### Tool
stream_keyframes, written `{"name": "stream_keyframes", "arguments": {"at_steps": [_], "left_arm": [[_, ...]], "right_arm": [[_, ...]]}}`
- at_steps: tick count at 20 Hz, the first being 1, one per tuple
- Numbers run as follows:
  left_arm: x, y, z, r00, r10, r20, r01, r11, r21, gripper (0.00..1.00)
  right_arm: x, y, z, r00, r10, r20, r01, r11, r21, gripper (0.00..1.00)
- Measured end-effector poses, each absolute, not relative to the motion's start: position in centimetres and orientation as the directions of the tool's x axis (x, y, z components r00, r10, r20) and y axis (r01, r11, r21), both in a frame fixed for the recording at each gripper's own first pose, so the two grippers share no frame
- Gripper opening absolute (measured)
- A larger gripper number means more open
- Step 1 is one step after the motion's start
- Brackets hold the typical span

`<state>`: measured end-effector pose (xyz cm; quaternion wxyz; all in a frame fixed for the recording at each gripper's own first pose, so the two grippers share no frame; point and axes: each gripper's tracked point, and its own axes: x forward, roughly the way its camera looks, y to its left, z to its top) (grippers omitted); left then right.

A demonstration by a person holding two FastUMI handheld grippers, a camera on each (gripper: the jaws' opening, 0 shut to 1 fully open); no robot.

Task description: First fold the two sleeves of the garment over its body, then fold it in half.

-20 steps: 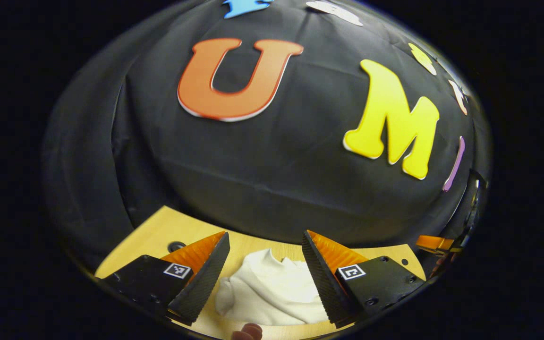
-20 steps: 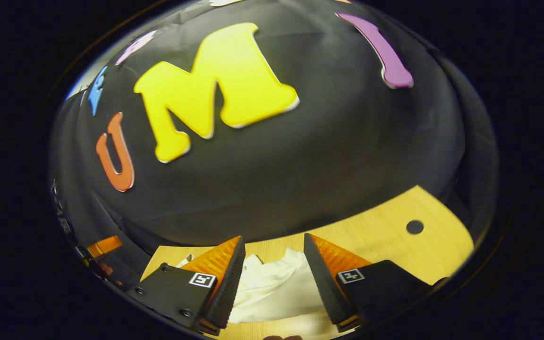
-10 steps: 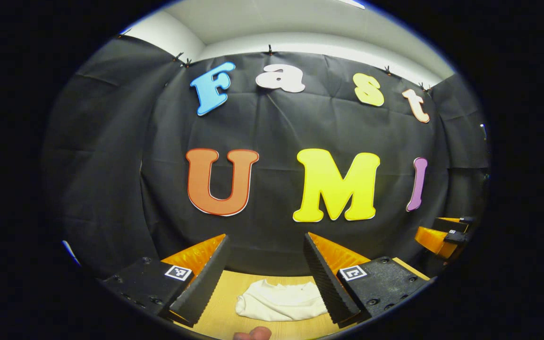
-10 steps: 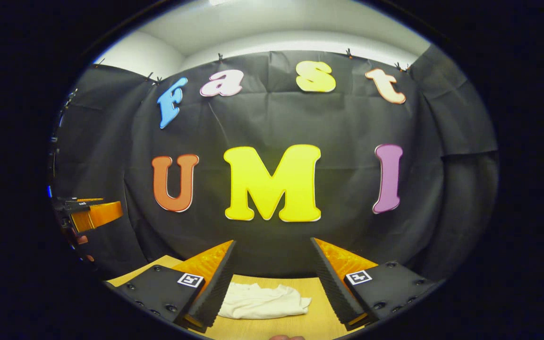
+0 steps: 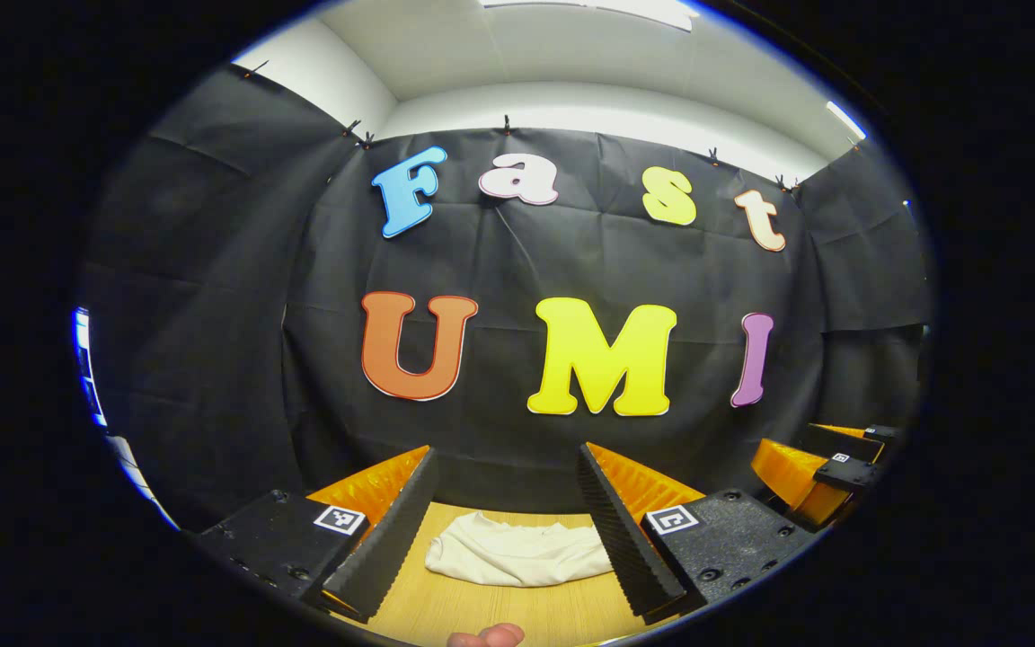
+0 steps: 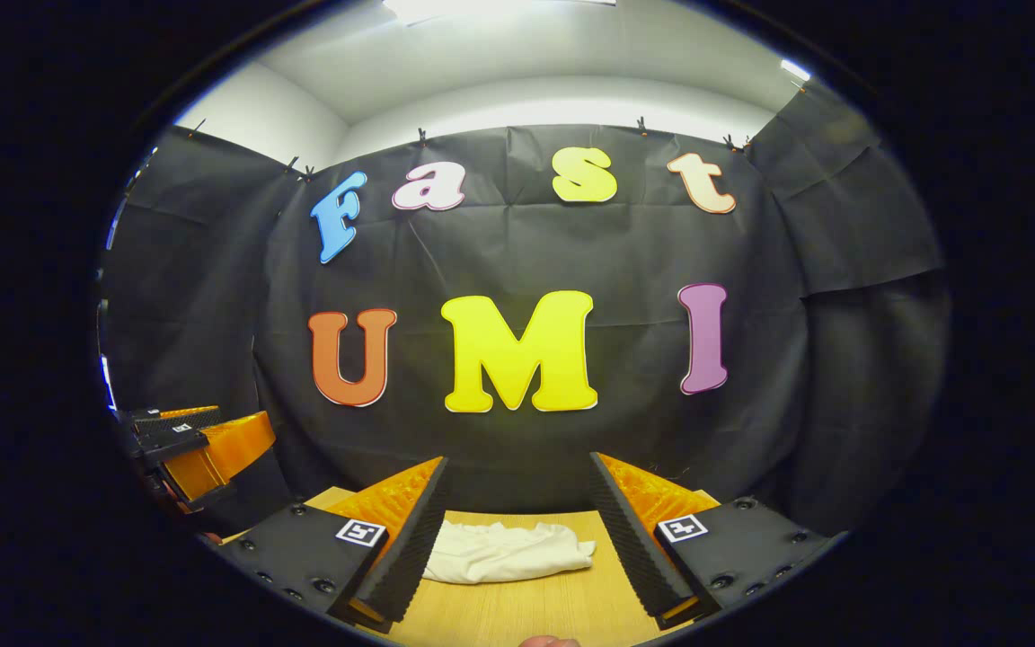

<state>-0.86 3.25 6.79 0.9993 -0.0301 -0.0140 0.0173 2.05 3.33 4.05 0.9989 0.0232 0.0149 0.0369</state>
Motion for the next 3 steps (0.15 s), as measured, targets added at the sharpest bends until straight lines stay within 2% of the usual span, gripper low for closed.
{"name": "stream_keyframes", "arguments": {"at_steps": [2, 3], "left_arm": [[-1.3, 3.15, 6.29, 0.998, 0.038, 0.041, -0.036, 0.998, -0.042, 0.97], [-1.41, 2.86, 5.95, 0.998, 0.037, 0.043, -0.036, 0.999, -0.032, 0.98]], "right_arm": [[1.69, 3.47, 4.3, 0.997, 0.079, -0.019, -0.078, 0.996, 0.053, 0.96], [1.49, 3.19, 4.41, 0.997, 0.072, -0.012, -0.072, 0.997, 0.036, 0.94]]}}
